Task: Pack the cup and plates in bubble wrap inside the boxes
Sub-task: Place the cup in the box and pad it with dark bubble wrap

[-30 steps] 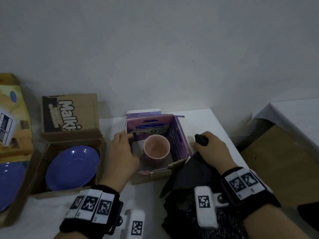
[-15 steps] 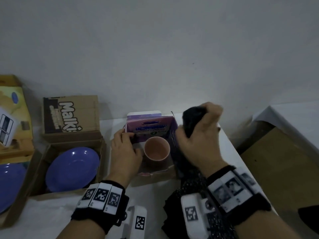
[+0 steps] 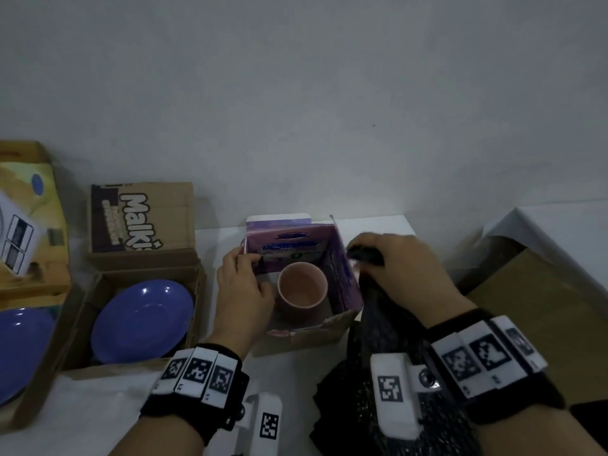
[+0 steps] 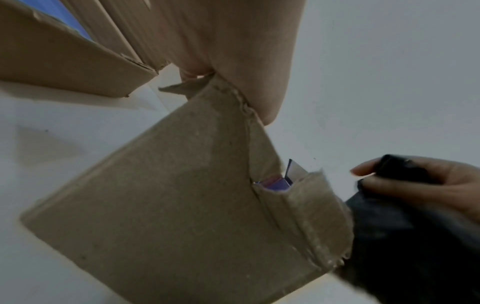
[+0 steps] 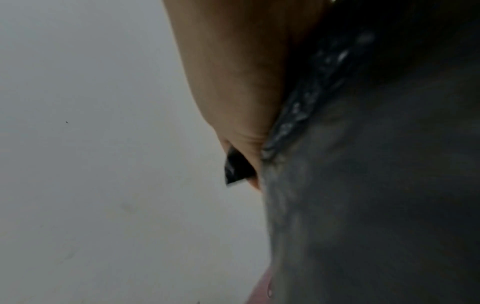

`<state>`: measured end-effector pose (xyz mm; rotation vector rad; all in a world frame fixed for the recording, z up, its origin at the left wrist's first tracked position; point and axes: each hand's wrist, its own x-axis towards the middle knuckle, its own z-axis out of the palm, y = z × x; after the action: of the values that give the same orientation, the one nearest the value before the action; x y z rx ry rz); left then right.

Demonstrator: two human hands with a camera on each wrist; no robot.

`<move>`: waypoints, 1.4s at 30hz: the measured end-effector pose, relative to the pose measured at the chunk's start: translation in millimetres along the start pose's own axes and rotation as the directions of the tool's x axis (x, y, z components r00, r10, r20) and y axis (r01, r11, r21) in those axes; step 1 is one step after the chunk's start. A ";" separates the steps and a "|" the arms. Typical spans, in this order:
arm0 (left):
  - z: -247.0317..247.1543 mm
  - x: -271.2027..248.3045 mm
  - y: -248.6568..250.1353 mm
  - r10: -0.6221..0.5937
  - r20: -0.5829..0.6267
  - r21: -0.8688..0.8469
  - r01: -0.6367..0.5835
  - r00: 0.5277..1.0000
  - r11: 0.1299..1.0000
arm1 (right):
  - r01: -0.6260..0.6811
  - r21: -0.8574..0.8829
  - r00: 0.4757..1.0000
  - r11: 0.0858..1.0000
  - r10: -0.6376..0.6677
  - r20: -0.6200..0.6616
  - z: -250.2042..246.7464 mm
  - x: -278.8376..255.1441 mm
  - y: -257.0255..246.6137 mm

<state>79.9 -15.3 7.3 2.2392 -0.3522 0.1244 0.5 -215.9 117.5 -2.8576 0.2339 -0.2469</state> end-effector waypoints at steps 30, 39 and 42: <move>2.7 4.1 -13.8 0.062 -0.047 -0.027 -0.064 0.997 0.998 | 0.195 -0.298 0.839 0.934 -0.001 0.544 63.5 -7.8 -42.0; 1.4 2.4 -7.6 0.029 -0.047 -0.018 -0.030 0.998 0.999 | 0.109 -0.175 0.749 0.978 0.035 0.661 57.8 7.4 -42.2; 2.1 2.1 -7.8 0.026 -0.044 -0.027 -0.027 0.999 0.999 | 0.008 -0.102 0.749 0.995 0.062 0.660 46.8 8.9 -40.5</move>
<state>84.1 -12.6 0.6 2.2019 -0.3580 0.1810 23.6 -167.4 85.3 -2.8155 0.1384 0.8114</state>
